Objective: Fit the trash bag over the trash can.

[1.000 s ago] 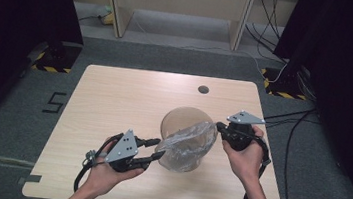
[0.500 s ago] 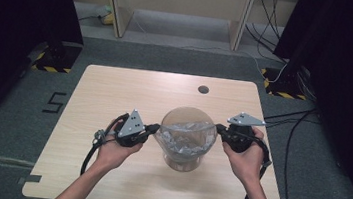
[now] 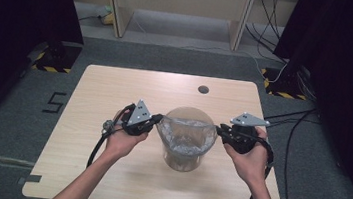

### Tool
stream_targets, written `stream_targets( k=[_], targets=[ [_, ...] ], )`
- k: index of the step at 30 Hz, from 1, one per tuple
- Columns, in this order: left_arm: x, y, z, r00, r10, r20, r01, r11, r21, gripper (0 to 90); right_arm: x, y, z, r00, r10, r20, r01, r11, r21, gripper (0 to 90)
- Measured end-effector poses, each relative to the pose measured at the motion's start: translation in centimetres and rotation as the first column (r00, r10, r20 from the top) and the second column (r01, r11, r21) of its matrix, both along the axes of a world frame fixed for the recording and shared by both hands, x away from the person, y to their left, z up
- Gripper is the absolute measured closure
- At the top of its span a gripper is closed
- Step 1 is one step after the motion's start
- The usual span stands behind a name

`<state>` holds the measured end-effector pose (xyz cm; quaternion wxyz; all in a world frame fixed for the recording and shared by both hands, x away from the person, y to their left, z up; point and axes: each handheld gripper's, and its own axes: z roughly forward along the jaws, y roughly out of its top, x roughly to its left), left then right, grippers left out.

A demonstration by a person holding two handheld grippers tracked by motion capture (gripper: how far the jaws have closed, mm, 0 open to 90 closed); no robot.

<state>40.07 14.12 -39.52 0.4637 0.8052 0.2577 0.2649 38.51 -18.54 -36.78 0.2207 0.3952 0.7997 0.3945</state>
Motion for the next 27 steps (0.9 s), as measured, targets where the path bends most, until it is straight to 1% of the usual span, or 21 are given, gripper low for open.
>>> stream_targets(
  k=[7,10,12,13,14,16,18,22,25,26,27],
  targets=[
    [0.5,-0.1,0.2,1.0000,0.009,0.002,-0.009,0.9998,0.019,90.0,-0.4,0.0,1.0,0.9992,0.027,0.028,-0.027,0.9996,0.006,72.1],
    [0.7,-0.3,0.1,0.9999,0.013,-0.002,-0.012,0.9998,0.016,90.0,-0.4,0.1,1.2,0.9985,0.042,0.035,-0.042,0.9991,0.001,73.6],
    [0.9,-0.4,0.2,0.9999,0.014,-0.002,-0.014,0.9997,0.020,90.0,-0.3,0.2,1.2,0.9983,0.052,0.028,-0.052,0.9987,-0.003,78.6],
    [0.9,-0.4,0.2,0.9999,0.014,-0.002,-0.014,0.9997,0.020,90.0,-0.3,0.2,1.2,0.9983,0.052,0.028,-0.052,0.9987,-0.003,78.6],
    [1.0,-0.4,0.2,0.9999,0.014,-0.003,-0.013,0.9997,0.022,90.0,0.0,0.1,0.8,0.9993,0.036,0.005,-0.036,0.9993,-0.003,82.9],
    [1.2,-0.5,0.3,0.9999,0.014,-0.005,-0.014,0.9996,0.023,90.0,0.1,0.0,0.7,0.9995,0.030,-0.001,-0.030,0.9995,-0.004,83.8],
    [1.4,-0.7,0.2,0.9999,0.010,-0.013,-0.010,0.9997,0.024,90.0,0.4,0.0,0.1,0.9997,0.014,-0.019,-0.014,0.9999,-0.002,86.3],
    [1.6,-0.9,0.3,0.9998,0.010,-0.016,-0.009,0.9996,0.025,90.0,0.6,0.2,-0.6,0.9991,0.011,-0.042,-0.011,0.9998,-0.014,86.2],
    [1.7,-0.9,0.4,0.9998,0.011,-0.014,-0.011,0.9994,0.032,90.0,0.5,0.2,-0.5,0.9991,0.012,-0.040,-0.013,0.9998,-0.015,84.1],
    [1.7,-1.0,0.5,0.9998,0.011,-0.013,-0.011,0.9994,0.032,90.0,0.3,0.1,-0.1,0.9995,0.013,-0.029,-0.014,0.9999,-0.006,81.5],
    [1.8,-1.0,0.5,0.9999,0.012,-0.011,-0.012,0.9994,0.031,90.0,0.3,0.1,-0.1,0.9995,0.013,-0.029,-0.014,0.9999,-0.006,81.5]
  ],
)
